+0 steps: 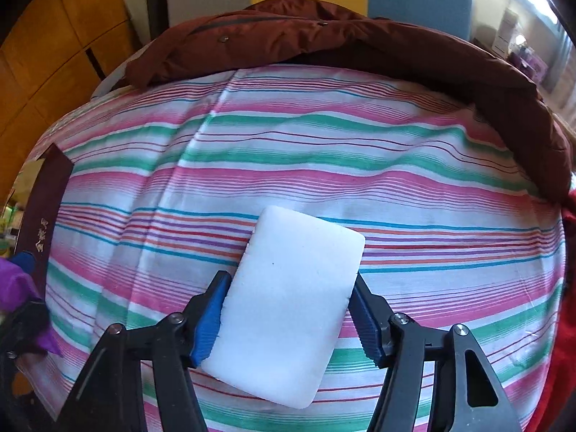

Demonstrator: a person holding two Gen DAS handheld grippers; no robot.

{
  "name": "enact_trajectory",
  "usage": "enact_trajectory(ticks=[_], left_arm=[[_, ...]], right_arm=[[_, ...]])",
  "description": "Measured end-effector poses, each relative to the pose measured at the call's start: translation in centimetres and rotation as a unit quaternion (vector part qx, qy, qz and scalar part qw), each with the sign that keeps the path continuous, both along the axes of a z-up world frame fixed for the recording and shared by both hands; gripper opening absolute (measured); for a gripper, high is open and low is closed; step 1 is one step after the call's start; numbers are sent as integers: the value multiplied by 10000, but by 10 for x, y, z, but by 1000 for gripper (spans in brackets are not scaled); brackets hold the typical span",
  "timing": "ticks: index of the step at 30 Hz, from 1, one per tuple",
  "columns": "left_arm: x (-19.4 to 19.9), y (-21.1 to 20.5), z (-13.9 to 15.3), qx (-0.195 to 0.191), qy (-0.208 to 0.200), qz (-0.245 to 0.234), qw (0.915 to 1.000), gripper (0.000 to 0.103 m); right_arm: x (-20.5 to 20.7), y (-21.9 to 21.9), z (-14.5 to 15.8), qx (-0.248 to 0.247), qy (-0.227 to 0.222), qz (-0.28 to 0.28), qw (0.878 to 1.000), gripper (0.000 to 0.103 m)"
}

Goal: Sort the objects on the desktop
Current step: 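Carry purple packet and white block over gold tray with both tools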

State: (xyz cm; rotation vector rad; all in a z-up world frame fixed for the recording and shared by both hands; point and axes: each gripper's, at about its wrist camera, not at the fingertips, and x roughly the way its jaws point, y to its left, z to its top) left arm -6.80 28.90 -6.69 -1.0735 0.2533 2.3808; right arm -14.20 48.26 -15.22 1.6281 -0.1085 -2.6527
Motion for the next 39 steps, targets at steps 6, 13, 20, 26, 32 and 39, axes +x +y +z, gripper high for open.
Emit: enact_trajectory(ticks=[6,13,20,26,32,39], left_arm=[[7,-14,11,29,97,84,9999,44],[14,-23,4,-24,-38,129,9999,44],[27,-24,7,-18,-4,59,10000,44],[32,-31,12,1,22,62,10000,44],[35,-44,16,64,42,128,9999,44],[40,-61,22,194,37,192,9996,44]], right_arm=[[-1,-3,-1,-13,16,52,10000,65],[5,-18,2,-118,34,328,9994,65],[17,-42,5,-153,49,782,9968,65],[25,-65,4,-122,58,1040,9945,65],[28,-76,5,-208,-4,1048,9943,65],[38,-91,7,-88,-133,1129,9935,65]])
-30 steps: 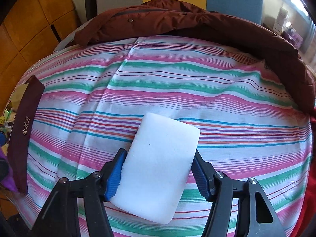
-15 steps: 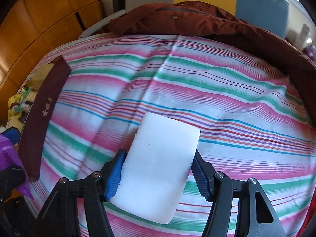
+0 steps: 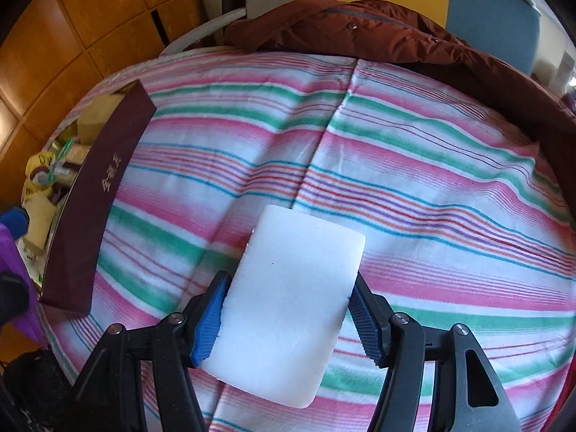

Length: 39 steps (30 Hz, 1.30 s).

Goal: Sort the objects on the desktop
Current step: 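Carry purple packet and white block over gold tray with both tools, then open both tools to drop packet and white block into gold tray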

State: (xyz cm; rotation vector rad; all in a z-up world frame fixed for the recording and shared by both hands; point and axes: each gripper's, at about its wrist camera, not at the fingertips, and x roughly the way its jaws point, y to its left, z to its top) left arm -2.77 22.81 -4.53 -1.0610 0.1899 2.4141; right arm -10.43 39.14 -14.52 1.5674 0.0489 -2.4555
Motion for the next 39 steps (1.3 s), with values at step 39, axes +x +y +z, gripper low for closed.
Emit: enact_trajectory(ticks=[39], left_arm=[[-69,-206,-12,937,-445,2219,9695,46]], right_arm=[[20,-199,76,-892,699,1138,9870,66]])
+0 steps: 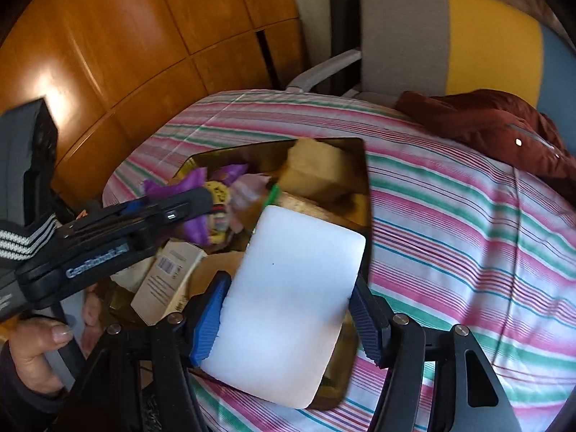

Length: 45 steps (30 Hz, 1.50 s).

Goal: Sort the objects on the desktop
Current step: 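Open both tools to drop packet and white block into gold tray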

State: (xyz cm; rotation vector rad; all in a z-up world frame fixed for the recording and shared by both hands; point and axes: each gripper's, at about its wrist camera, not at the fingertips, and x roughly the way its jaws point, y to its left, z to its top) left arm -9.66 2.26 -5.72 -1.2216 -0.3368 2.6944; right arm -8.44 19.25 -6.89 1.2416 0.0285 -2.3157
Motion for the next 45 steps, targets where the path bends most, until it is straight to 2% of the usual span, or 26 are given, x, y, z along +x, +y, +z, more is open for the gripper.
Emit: enact_trajectory(ticks=[2,6,10,14,16,23,31,34,45], left_arm=[[-4,-3,-2,82,-50,78,9999,47],[-10,-4,-3,120,-61,129,9998,56],[-10,-5,-1,86,-18,145,9999,60],[-6,-9,1,103,10,231,9997,64],[-4,-12,3,87,38,282,9996,66],[16,-16,16,-414,232,506,9976,78],[49,-12,38,-963,603,700,9911,78],[62,-7,47,-1110,737,768,9881,81],[90,-5,66,-1040,975,1037,9843,82]], right_arm=[[-2,-5,-2,23,17,26,10000,68],[-9,-12,-6,104,64,-39,9999,70],[-14,-13,-11,102,17,-83,9999,73],[-12,-14,-15,108,35,-94,9999,84],[-13,-13,-16,100,27,-127,9999,85],[-5,-8,-15,8,32,-262,9997,89],[20,-10,-5,89,377,-541,9978,92],[29,-14,-3,176,493,-559,9971,93],[56,-18,-14,423,572,-551,9959,93]])
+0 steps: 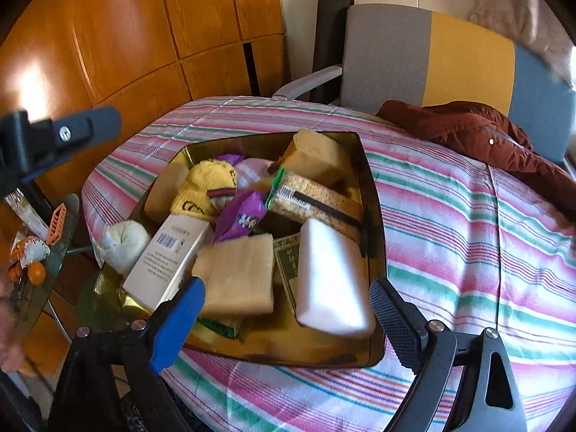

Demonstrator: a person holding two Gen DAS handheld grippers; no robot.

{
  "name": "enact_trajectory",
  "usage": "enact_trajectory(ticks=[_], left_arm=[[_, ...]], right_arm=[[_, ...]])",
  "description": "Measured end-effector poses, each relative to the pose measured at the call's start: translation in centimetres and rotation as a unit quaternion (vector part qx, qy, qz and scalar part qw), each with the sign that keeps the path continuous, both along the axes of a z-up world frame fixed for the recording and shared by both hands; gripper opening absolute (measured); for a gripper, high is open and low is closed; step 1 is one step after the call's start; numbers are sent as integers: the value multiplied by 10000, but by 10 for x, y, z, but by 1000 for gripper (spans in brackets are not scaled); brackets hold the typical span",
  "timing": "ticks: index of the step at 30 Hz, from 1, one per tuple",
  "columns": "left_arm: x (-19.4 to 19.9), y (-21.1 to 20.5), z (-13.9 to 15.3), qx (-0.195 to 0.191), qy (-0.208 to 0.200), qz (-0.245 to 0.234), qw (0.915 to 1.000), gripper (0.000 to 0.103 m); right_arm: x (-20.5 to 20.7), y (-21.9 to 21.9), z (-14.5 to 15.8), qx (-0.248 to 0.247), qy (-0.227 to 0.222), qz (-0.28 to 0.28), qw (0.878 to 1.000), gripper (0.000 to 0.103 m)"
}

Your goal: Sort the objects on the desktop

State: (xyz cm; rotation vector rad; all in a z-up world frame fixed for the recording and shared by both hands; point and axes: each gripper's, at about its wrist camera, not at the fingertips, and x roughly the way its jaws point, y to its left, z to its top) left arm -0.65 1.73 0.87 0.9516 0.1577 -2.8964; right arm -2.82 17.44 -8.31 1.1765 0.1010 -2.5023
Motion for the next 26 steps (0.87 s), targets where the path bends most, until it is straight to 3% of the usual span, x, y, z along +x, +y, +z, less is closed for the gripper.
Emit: enact_trajectory(ticks=[5,10,17,23,26], left_arm=[[3,5,-2,-107,-18,50,9999,80],[2,7,-13,30,-195,-79,9998,74],[3,12,-17,-197,-175,-91,9996,73],[3,9,-20,-232,-103,-56,9997,60],[3,7,-20,-203,-124,-63,9997,60]], right_arm=[[5,0,-1,70,27,-24,10000,93],[8,0,-1,166,87,-28,9998,93],[7,1,-3,242,102,-71,9996,96],[7,4,-3,270,168,-157,9994,96],[6,12,3,204,288,-314,9989,96]])
